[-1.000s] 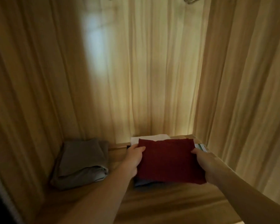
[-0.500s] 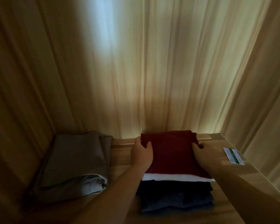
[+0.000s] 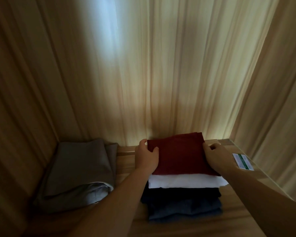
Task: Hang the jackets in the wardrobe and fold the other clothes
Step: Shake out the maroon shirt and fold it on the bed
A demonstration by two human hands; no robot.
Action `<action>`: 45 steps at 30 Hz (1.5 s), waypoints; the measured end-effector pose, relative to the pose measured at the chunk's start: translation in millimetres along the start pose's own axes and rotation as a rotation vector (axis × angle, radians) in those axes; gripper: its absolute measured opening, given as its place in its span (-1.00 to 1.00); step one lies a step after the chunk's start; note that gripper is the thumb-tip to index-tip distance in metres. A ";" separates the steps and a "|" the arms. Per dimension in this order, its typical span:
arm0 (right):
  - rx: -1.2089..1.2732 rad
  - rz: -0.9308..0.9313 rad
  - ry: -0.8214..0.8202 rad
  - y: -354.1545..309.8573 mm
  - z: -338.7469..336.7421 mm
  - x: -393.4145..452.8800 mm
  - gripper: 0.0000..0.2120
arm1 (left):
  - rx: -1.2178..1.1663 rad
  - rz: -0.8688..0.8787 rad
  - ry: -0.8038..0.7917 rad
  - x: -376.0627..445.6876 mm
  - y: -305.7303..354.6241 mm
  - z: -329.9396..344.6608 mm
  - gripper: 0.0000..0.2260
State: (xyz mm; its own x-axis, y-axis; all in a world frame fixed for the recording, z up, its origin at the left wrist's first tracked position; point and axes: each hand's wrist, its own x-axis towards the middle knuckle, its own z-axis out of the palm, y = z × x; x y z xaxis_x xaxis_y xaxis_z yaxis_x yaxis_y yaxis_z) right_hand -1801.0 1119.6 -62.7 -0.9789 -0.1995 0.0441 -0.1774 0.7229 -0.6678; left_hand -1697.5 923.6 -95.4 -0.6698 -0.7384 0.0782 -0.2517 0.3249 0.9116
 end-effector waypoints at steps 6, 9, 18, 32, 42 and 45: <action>-0.007 -0.123 0.081 4.2 -30.1 -48.5 -0.60 | 0.199 0.223 -0.021 -49.5 11.9 -20.2 -0.54; -0.244 -0.286 0.169 5.6 -50.8 -97.5 -0.49 | 0.367 0.332 -0.059 -90.9 23.7 -40.5 -0.47; -0.452 -0.485 0.176 -4.6 -106.0 -259.2 -0.51 | 0.698 0.661 -0.172 -214.5 57.6 -121.8 -0.44; -0.313 -0.226 0.203 -45.4 -76.0 -450.1 -0.39 | 0.742 0.983 -0.311 -310.9 13.6 -254.4 -0.45; -0.127 -0.203 0.162 -106.9 -42.9 -569.1 -0.40 | 0.842 1.083 -0.281 -376.7 -15.4 -379.3 -0.44; -0.046 -0.203 0.131 -120.7 -25.1 -600.9 -0.39 | 0.871 1.119 -0.252 -388.9 -16.4 -416.2 -0.47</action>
State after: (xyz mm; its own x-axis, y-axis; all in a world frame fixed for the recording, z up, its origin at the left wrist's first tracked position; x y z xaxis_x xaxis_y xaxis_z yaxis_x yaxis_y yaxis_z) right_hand -1193.9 1168.8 10.0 -0.9271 -0.2583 0.2716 -0.3731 0.7065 -0.6014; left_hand -1142.1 959.6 27.1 -0.8776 0.2338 0.4185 0.2023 0.9721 -0.1189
